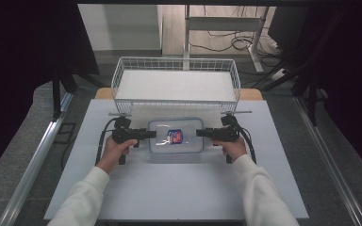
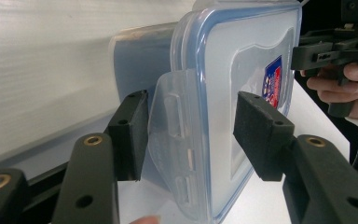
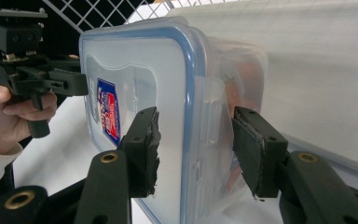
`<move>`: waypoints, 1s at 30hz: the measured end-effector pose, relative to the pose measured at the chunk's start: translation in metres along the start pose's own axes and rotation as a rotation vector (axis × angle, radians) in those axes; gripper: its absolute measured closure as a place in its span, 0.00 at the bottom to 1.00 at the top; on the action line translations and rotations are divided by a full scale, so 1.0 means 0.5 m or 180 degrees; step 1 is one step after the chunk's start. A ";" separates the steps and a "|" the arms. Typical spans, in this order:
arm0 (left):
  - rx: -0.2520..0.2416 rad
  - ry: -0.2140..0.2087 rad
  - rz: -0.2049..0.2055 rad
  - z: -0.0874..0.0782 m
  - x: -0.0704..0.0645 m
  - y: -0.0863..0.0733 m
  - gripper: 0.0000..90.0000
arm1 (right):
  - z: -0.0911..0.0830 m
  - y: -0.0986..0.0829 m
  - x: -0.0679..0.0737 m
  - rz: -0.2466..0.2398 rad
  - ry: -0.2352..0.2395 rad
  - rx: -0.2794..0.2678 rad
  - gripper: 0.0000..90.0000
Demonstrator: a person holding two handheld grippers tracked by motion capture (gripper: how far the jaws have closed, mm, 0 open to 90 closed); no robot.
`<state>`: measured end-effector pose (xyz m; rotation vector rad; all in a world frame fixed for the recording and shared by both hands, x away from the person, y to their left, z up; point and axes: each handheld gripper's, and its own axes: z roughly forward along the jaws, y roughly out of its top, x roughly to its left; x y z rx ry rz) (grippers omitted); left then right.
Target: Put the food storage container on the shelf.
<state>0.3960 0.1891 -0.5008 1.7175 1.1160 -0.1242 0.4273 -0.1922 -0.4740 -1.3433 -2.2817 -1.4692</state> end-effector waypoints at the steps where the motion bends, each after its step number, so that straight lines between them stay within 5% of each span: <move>1: 0.0009 0.0011 0.0013 0.000 0.000 0.002 0.52 | 0.001 0.000 -0.002 0.0020 0.0008 0.0005 0.58; 10: -0.0024 0.0048 0.0017 0.008 0.002 0.008 0.52 | 0.007 -0.001 -0.020 0.0108 0.0008 -0.0040 0.57; 20: -0.0130 0.0138 -0.0164 0.022 0.006 0.009 0.49 | 0.016 -0.004 -0.028 0.0334 -0.0060 -0.0184 0.56; 25: -0.0087 0.0161 -0.0274 0.033 0.016 0.006 0.44 | 0.027 -0.007 -0.019 0.0278 -0.0264 -0.0177 0.56; 30: -0.0123 0.0144 -0.0365 0.037 0.019 0.005 0.42 | 0.029 -0.009 -0.016 0.0324 -0.0294 -0.0252 0.56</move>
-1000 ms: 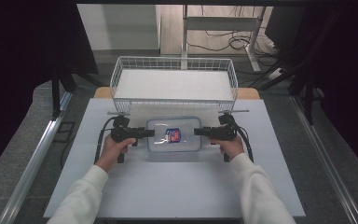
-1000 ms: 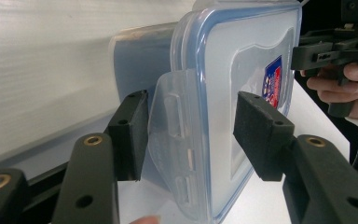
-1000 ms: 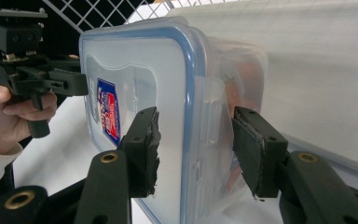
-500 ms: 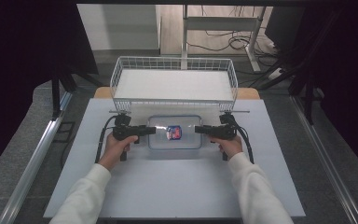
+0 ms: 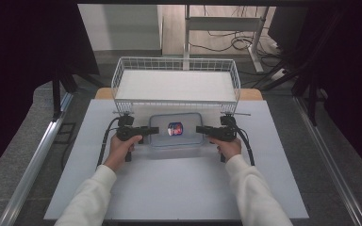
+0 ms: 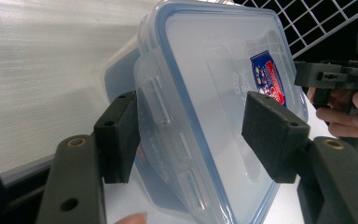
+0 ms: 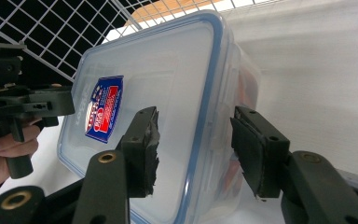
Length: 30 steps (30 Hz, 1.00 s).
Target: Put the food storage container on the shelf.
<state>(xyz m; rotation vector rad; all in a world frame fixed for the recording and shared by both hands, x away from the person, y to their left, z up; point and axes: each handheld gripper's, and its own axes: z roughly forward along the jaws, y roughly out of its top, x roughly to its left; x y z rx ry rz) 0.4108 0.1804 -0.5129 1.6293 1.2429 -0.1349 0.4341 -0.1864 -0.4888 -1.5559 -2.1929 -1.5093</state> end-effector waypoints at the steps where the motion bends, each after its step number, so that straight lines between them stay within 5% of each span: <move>1: 0.0004 0.0018 0.0028 0.000 -0.001 0.000 0.42 | 0.000 -0.001 0.002 -0.0008 -0.0020 -0.0010 0.56; 8: 0.0012 0.0201 0.0154 -0.006 -0.014 -0.002 0.27 | -0.010 -0.007 0.028 -0.0247 -0.0177 -0.0114 0.45; 10: 0.0016 0.0268 0.0283 -0.017 -0.022 -0.004 0.23 | -0.028 -0.010 0.047 -0.0498 -0.0223 -0.0159 0.44; 16: -0.0014 0.0378 0.0540 -0.068 -0.068 -0.028 0.23 | -0.068 -0.027 0.071 -0.0821 -0.0260 -0.0178 0.44; 18: 0.0024 0.0446 0.0801 -0.093 -0.096 -0.049 0.23 | -0.089 -0.044 0.086 -0.1026 -0.0272 -0.0118 0.49; 20: 0.0050 0.0445 0.0854 -0.102 -0.106 -0.058 0.22 | -0.095 -0.051 0.091 -0.1088 -0.0278 -0.0091 0.51; 23: 0.0117 0.0440 0.1048 -0.128 -0.137 -0.101 0.23 | -0.116 -0.087 0.116 -0.1392 -0.0313 0.0046 0.60; 30: 0.0297 0.0455 0.1169 -0.153 -0.163 -0.171 0.23 | -0.116 -0.145 0.139 -0.1678 -0.0302 0.0382 0.82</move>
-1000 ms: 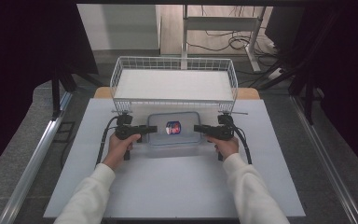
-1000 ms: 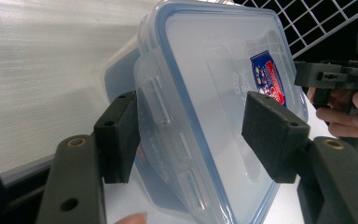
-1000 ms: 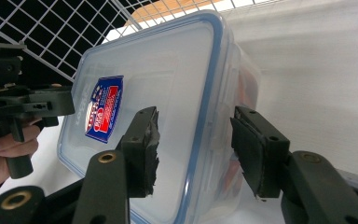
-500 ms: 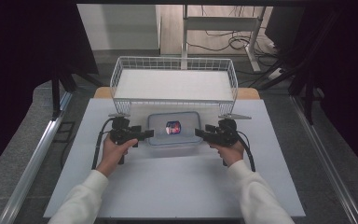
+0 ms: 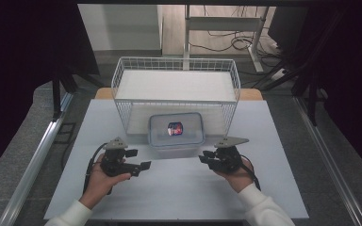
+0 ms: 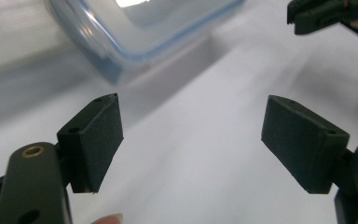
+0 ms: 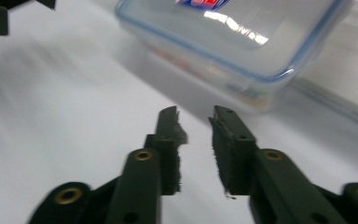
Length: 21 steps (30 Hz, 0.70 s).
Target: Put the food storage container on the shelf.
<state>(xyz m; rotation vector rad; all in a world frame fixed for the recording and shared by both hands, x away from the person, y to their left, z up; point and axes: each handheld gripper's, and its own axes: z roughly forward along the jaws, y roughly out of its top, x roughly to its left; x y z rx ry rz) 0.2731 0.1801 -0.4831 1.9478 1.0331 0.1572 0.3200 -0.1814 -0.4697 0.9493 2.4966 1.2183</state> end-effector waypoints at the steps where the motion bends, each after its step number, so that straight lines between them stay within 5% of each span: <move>1: 0.0010 0.0009 0.0009 -0.002 -0.005 -0.006 0.23 | 0.002 -0.001 0.004 -0.0038 0.0003 0.0022 0.85; 6: 0.0058 0.0048 0.0100 -0.011 -0.024 -0.025 0.23 | 0.021 0.004 0.017 -0.0124 0.0027 0.0090 0.96; 21: 0.0146 0.0101 0.0108 -0.005 -0.024 -0.038 0.23 | 0.097 0.024 0.049 -0.0302 -0.0009 0.0265 0.99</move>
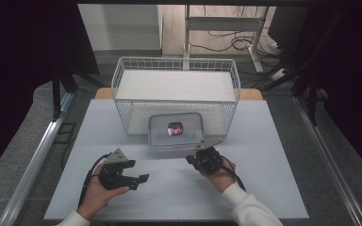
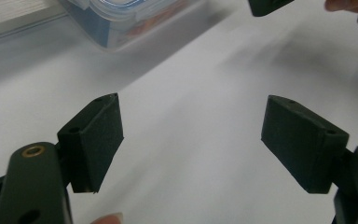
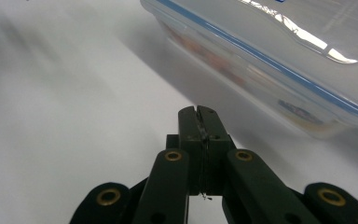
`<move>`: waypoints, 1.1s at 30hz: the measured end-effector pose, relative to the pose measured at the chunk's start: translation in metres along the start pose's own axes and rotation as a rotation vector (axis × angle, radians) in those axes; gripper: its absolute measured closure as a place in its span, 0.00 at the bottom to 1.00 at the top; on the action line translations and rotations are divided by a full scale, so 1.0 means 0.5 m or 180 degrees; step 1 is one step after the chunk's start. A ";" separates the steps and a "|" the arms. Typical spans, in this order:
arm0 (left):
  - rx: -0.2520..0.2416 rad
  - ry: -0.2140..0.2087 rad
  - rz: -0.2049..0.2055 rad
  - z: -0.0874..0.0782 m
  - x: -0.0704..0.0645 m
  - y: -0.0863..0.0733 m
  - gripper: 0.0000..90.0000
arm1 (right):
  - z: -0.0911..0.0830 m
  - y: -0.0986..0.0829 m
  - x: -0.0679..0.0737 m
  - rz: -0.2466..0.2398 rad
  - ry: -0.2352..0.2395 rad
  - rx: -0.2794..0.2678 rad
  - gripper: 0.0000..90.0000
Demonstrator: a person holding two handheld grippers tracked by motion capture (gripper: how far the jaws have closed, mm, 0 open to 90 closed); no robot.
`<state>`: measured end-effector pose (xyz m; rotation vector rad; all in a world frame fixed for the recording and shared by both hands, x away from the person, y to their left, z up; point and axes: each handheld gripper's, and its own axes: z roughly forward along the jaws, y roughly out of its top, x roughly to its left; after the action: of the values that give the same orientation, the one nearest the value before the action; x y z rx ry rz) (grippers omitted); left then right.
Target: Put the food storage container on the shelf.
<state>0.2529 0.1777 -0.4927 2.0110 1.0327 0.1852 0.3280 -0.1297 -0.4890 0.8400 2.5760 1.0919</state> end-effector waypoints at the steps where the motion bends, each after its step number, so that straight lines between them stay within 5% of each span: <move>1: 0.0000 0.0000 0.0000 0.000 0.000 0.000 0.23 | 0.000 0.000 0.000 0.0000 0.0000 0.0000 0.99; 19: -0.0001 0.0001 -0.0025 -0.002 0.005 -0.003 0.23 | 0.089 0.038 0.001 0.0039 -0.0155 0.0097 0.99; 33: -0.0008 0.0000 -0.0021 -0.004 0.007 -0.004 0.23 | 0.110 0.050 -0.007 0.0115 -0.0188 0.0066 0.99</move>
<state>0.2532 0.1821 -0.4938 2.0053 1.0386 0.1830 0.3635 -0.0852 -0.5096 0.9130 2.5372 1.0359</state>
